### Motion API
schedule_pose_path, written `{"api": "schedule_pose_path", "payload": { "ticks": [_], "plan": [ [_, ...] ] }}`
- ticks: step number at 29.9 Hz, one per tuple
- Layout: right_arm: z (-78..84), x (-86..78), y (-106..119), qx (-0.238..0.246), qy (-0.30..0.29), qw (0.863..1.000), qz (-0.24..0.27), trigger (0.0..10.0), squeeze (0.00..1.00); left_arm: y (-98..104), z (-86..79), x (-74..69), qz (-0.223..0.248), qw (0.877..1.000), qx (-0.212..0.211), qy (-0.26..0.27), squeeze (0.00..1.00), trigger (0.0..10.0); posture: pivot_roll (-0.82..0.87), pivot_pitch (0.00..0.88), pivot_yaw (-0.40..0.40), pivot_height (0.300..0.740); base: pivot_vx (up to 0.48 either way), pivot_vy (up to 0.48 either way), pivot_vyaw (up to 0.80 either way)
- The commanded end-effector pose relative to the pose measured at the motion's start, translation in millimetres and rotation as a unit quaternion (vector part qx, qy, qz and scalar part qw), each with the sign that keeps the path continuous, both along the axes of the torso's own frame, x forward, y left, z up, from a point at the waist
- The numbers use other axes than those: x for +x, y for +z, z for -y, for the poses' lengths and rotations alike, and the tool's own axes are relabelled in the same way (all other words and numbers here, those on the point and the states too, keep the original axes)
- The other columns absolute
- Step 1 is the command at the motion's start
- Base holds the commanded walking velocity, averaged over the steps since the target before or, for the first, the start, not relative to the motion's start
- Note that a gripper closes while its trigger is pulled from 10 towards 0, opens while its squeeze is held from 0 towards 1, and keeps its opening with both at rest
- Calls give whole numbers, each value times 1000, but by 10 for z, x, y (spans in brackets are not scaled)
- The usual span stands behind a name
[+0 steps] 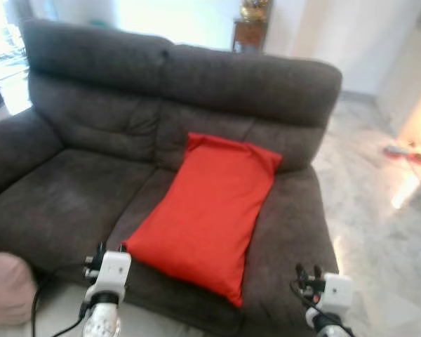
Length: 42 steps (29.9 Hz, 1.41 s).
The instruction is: Move the pillow to the sofa from floor
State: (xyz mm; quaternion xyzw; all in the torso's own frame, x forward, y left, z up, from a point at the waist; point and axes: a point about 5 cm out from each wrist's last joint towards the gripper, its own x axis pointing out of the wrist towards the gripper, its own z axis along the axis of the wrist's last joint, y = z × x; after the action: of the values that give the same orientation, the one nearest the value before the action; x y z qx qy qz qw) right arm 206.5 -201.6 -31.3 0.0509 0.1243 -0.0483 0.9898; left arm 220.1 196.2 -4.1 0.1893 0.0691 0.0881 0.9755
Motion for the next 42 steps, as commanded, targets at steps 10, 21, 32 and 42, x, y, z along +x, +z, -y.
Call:
{"api": "schedule_pose_path", "payload": {
  "ticks": [10, 21, 32, 42],
  "plan": [
    [61, -142, -216, 4, -21, 995, -100, 10000, 0, -221, -218, -27, -97, 994, -43, 34, 0, 10000, 123, 0, -84, 740, 0, 0, 0],
    [286, -709, -594, -45, -96, 942, -318, 10000, 0, -446, -327, -232, -184, 981, -51, 36, 0, 10000, 134, 0, -81, 740, 0, 0, 0],
    [66, -969, -755, -56, 18, 911, -407, 10000, 0, -715, -379, -604, -296, 951, -80, 49, 0, 10000, 150, 0, -83, 740, 0, 0, 0],
    [94, -891, -733, -57, 5, 913, -405, 10000, 0, -765, -421, -659, -333, 937, -86, 65, 0, 10000, 146, 0, -80, 740, 0, 0, 0]
  ]
}}
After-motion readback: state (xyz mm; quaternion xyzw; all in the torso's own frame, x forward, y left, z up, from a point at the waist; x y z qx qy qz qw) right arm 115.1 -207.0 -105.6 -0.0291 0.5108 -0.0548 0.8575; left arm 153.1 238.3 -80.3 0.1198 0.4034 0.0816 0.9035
